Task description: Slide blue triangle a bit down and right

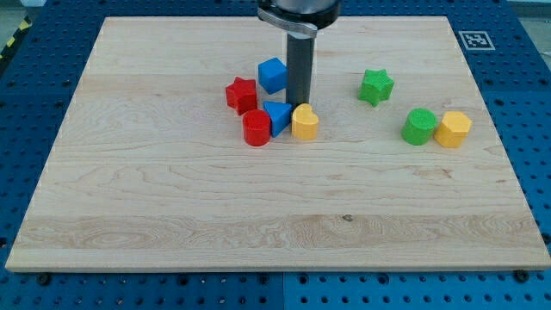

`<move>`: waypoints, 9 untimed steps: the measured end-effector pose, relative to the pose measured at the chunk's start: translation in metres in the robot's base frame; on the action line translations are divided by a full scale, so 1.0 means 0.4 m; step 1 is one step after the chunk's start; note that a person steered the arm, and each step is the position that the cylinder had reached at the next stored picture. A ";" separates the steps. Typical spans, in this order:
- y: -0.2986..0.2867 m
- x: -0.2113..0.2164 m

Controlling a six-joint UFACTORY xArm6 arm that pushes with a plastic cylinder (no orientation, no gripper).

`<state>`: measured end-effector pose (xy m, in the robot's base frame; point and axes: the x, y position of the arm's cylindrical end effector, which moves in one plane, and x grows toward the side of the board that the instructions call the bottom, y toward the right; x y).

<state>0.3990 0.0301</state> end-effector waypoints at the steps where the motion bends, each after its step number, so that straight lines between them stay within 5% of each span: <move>1: 0.002 0.000; 5: -0.156 0.071; 9: -0.123 0.167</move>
<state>0.4658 -0.0193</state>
